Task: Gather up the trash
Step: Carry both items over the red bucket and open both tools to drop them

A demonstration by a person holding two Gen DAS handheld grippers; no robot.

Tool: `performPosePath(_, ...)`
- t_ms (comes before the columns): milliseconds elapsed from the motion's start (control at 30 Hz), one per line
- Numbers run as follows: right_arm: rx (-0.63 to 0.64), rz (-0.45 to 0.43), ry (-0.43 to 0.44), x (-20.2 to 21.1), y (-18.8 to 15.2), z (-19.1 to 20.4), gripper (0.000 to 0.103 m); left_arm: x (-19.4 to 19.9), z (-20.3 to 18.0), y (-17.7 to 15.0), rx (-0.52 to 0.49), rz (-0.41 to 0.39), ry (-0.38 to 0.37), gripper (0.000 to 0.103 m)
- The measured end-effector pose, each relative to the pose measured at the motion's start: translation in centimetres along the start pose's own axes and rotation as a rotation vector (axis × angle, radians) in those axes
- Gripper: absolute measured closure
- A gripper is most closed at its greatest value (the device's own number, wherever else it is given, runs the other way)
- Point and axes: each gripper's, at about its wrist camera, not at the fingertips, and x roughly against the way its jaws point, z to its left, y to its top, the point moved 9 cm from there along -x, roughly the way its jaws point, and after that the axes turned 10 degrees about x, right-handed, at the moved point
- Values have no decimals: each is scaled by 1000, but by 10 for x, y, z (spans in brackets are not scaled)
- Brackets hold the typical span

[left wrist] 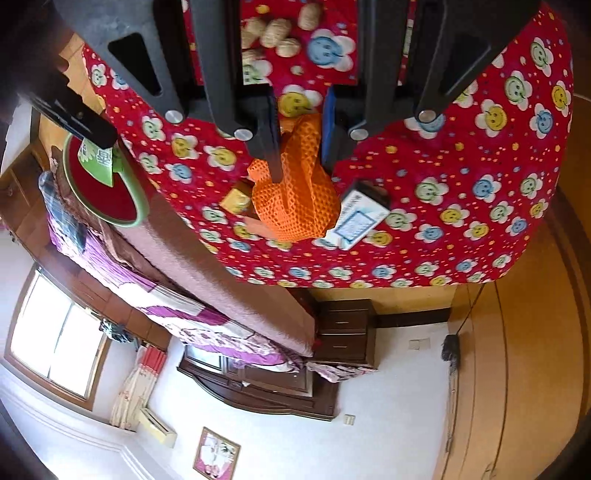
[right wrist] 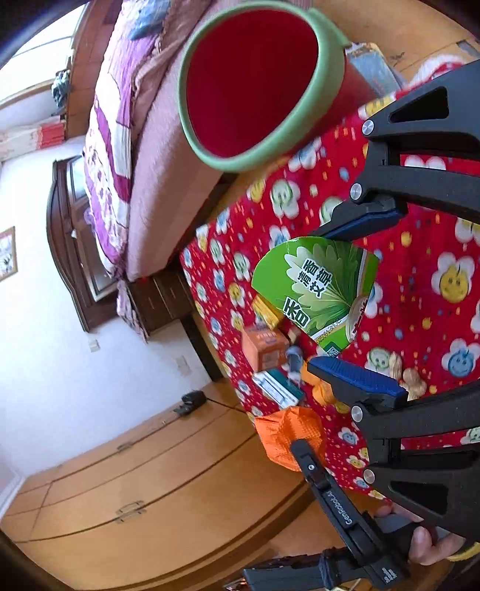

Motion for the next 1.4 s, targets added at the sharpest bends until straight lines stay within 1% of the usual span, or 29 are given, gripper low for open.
performPosePath(133, -16, -27, -34, 13, 3, -20, 41, 0, -23, -4, -17, 15, -30, 85)
performPosePath(333, -57, -67, -102, 28, 9, -64, 41, -14, -63, -13, -53, 74, -78, 85)
performPosePath(700, -141, -82, -198, 43, 4, -139, 41, -35, -130, -25, -124, 123, -143, 85)
performPosePath(800, -163, -85, -236, 42, 4, -161, 41, -42, -145, -28, -134, 131, -157, 85)
performPosePath(900, -186, -71, -253, 37, 1, -180, 41, -49, -158, -31, -148, 138, -166, 85)
performPosePath(1133, -204, -45, -269, 25, -3, -202, 40, -66, -183, -32, -171, 148, -183, 85)
performPosePath(1400, -208, -53, -250, 21, -3, -212, 38, -82, -203, -33, -187, 158, -199, 85)
